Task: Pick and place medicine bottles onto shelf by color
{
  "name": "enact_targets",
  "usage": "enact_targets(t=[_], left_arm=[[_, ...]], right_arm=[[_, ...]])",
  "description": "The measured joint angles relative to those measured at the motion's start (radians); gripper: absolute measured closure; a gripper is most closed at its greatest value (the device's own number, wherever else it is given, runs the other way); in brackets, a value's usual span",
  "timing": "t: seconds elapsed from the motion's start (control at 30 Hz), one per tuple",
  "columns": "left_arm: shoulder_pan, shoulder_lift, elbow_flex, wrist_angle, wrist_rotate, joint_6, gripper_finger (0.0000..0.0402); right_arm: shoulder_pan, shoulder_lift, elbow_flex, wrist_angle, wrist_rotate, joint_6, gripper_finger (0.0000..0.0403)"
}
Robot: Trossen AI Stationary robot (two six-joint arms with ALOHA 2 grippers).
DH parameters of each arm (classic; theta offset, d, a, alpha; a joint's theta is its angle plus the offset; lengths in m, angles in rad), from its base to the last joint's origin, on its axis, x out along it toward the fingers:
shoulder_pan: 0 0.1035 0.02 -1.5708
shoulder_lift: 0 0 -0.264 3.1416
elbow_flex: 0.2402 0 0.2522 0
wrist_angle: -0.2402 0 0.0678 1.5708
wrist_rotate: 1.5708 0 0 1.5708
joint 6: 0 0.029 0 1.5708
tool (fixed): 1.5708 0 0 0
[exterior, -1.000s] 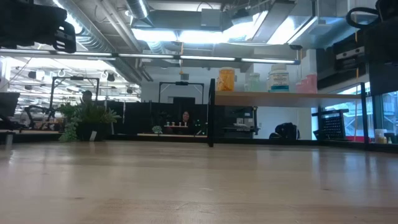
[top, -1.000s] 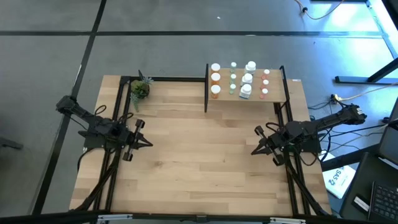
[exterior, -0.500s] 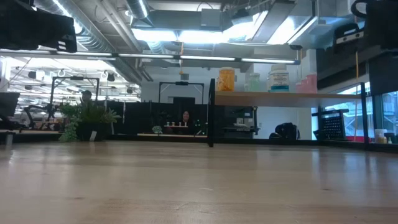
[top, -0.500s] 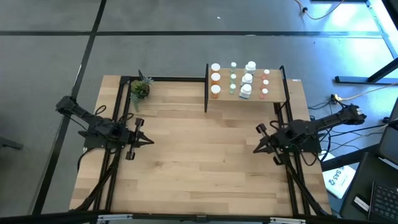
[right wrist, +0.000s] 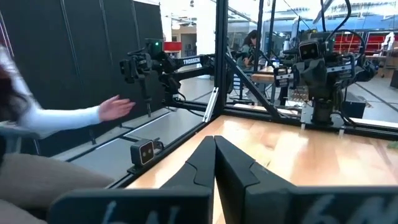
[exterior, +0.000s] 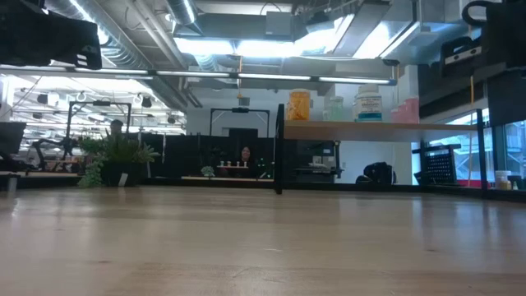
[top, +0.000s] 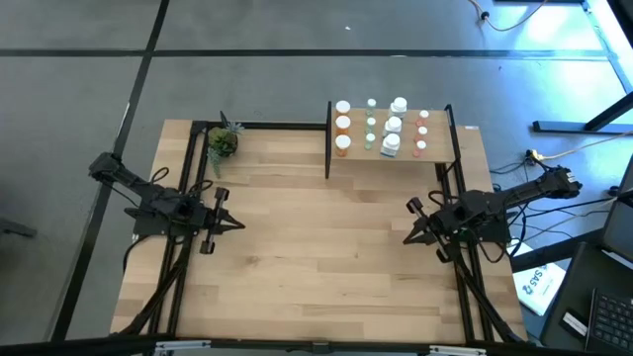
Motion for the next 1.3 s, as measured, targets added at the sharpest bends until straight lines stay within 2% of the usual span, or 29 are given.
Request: enact_targets(t=[1.3], left_arm=[[0.000, 0.000, 0.000, 0.000, 0.000, -0.001, 0.0401]], right_arm=[[0.000, 0.000, 0.000, 0.001, 0.000, -0.004, 0.0384]])
